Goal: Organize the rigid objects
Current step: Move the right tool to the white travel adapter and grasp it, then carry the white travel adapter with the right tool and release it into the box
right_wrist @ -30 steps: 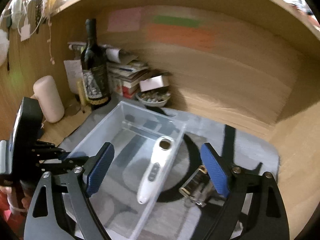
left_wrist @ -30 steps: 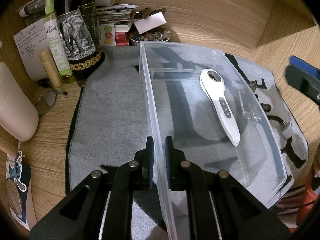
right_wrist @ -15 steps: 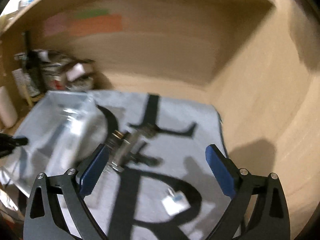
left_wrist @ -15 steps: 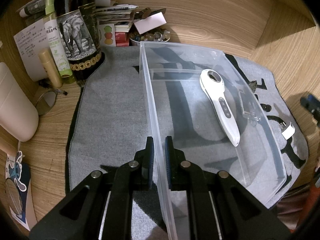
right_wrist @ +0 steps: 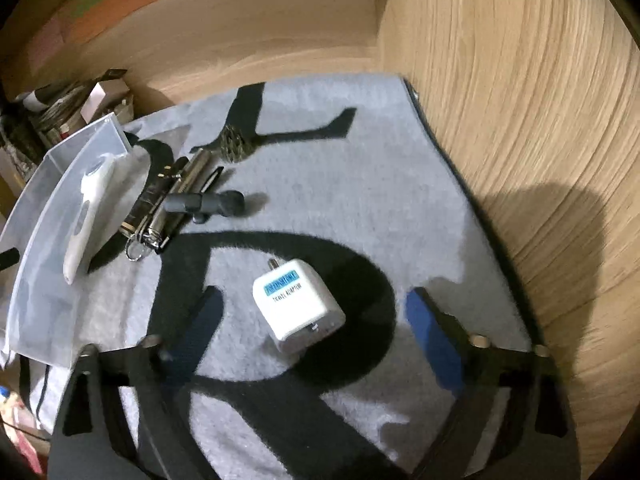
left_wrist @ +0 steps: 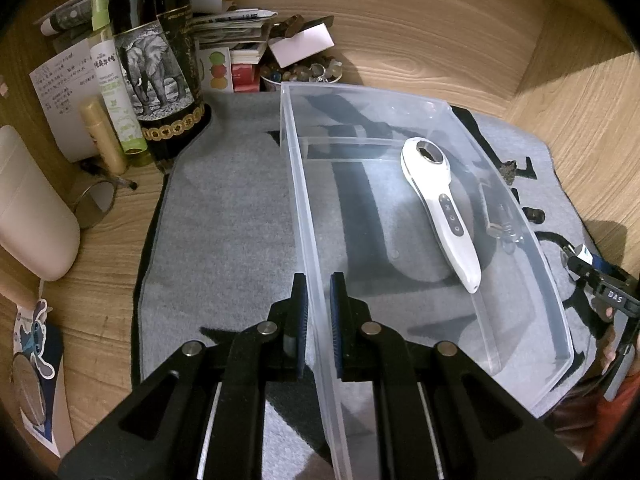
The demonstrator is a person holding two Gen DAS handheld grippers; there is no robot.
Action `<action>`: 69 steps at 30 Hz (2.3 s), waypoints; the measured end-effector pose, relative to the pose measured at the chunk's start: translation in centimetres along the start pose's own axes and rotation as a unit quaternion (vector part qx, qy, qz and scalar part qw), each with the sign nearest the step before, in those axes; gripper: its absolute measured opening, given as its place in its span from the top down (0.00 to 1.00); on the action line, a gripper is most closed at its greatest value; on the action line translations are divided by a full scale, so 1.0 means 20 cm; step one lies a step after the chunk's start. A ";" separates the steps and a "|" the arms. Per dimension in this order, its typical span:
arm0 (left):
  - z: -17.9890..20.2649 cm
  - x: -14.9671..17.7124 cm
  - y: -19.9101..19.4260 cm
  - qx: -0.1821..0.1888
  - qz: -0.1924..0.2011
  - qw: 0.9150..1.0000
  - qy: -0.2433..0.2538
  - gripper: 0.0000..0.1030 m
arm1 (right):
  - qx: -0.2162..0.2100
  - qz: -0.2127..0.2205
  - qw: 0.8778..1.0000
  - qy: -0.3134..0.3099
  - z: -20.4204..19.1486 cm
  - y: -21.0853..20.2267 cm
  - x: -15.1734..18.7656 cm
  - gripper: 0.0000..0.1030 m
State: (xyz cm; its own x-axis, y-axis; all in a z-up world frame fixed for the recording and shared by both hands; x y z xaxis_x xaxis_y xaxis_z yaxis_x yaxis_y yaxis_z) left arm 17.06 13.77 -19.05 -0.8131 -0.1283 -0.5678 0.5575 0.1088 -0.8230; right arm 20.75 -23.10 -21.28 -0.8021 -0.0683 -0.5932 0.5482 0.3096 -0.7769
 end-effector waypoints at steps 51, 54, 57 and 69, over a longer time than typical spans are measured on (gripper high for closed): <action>0.01 0.01 0.00 0.000 0.000 1.000 -0.001 0.90 | -0.153 0.126 0.959 -0.204 -1.15 -0.17 -0.44 0.60; 0.01 0.01 0.00 0.000 0.000 1.000 -0.001 0.90 | -0.154 0.112 0.957 -0.220 -1.22 -0.12 -0.43 0.60; 0.02 0.01 0.00 -0.001 0.001 1.000 -0.002 0.90 | -0.151 0.097 0.956 -0.233 -1.26 -0.07 -0.43 0.60; 0.04 0.01 -0.01 0.000 0.001 1.000 -0.001 0.90 | -0.137 0.014 0.950 -0.279 -1.36 0.18 -0.34 0.60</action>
State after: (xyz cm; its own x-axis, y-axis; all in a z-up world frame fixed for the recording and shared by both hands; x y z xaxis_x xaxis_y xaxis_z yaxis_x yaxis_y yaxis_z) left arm 16.99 13.03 -19.00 -0.8112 -0.1300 -0.5702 0.5597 0.1099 -0.8213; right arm 21.72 4.34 -14.38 -0.4959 -0.5250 -0.6917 0.4245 0.5483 -0.7205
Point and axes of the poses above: each gripper's, at about its wrist camera, not at the fingertips, and y roughly the way its jaws point, z to its right, x to its underside, the point moved 7 cm from there along y, roughly the way its jaws point, and after that the axes turned 8 degrees about -x, right-handed, at the moved point
